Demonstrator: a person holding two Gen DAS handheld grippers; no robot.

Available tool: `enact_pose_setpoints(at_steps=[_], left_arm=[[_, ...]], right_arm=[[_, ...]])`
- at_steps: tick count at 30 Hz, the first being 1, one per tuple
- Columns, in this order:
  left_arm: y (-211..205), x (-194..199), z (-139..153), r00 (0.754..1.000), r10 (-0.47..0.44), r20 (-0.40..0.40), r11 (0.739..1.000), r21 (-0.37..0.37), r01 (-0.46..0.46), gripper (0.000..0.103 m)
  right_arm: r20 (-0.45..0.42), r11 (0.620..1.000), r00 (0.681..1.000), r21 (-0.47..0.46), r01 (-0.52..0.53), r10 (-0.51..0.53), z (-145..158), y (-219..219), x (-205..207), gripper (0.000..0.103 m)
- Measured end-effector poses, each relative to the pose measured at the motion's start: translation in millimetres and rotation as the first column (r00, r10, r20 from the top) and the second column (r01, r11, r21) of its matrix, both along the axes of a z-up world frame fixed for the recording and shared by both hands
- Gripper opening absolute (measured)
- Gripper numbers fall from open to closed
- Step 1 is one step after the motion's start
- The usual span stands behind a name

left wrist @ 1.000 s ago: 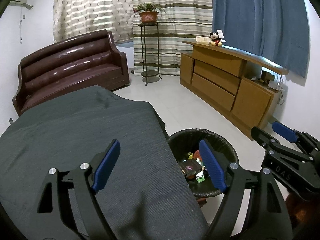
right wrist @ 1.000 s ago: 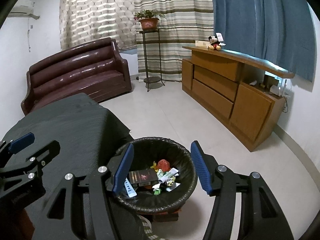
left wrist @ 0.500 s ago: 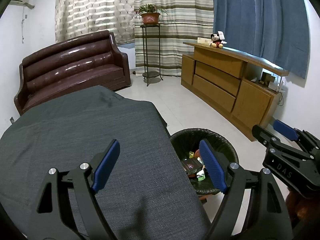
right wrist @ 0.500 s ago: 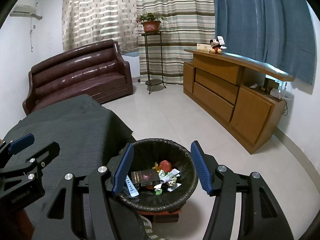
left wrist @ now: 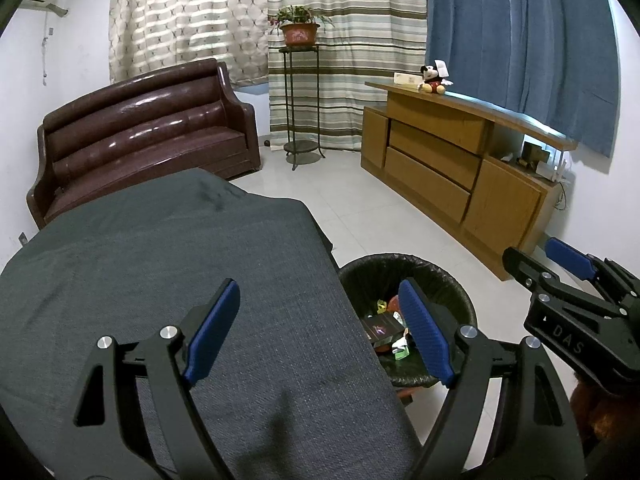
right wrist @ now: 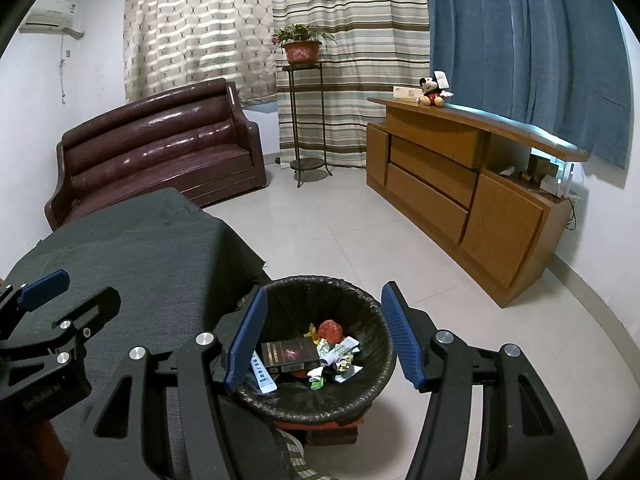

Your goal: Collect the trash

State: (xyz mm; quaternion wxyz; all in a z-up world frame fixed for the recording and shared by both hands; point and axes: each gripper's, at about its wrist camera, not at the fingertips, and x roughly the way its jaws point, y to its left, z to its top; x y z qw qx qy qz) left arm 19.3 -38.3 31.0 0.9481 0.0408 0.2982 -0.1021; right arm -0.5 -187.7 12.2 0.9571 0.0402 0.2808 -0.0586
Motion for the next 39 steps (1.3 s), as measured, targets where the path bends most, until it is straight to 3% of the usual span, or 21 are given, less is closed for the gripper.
enact_pose_setpoints(at_steps=[39], left_arm=[[-0.3,-4.5,2.4,1.000,-0.001,-0.005,1.000,-0.002,0.001,0.080]], right_arm=[[-0.001,1.000,1.000,0.000,0.000,0.000,1.2,-0.3,0.5,0.059]])
